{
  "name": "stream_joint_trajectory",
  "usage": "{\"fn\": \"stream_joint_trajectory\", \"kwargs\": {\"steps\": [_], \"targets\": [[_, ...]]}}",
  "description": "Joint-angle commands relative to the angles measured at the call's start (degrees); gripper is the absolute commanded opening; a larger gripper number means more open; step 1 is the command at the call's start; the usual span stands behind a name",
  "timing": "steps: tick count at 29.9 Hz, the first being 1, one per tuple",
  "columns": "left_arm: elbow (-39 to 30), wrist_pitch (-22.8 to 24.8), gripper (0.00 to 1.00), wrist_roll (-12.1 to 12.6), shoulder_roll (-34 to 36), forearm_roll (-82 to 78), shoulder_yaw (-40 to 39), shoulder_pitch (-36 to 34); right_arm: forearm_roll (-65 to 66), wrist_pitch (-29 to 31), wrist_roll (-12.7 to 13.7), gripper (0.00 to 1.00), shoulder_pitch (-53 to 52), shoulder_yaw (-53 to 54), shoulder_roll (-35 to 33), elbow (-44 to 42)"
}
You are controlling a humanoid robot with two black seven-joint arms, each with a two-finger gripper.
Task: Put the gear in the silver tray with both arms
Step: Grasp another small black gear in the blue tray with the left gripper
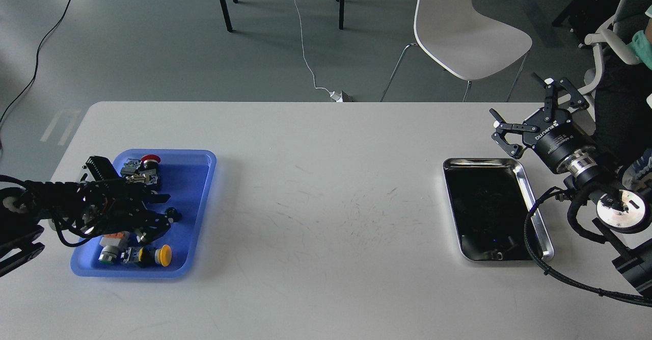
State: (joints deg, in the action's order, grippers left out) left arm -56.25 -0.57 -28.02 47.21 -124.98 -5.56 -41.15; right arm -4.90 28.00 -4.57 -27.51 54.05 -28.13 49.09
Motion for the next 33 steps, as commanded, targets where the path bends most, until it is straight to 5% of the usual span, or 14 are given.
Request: {"fn": "stream_joint_trajectory", "kwargs": {"steps": [1,33], "targets": [[0.2,0.0,0.37,0.0,-0.3,0.0,0.0,0.0,0.1,0.0,-0.1,0.96,0.1,0.0,0.0,0.0],[1.8,-0.2,0.11,0.0,-0.6,0.0,1.3,-2.3,0.0,0.0,0.0,0.96,-0.5,0.1,0.0,0.1]]}}
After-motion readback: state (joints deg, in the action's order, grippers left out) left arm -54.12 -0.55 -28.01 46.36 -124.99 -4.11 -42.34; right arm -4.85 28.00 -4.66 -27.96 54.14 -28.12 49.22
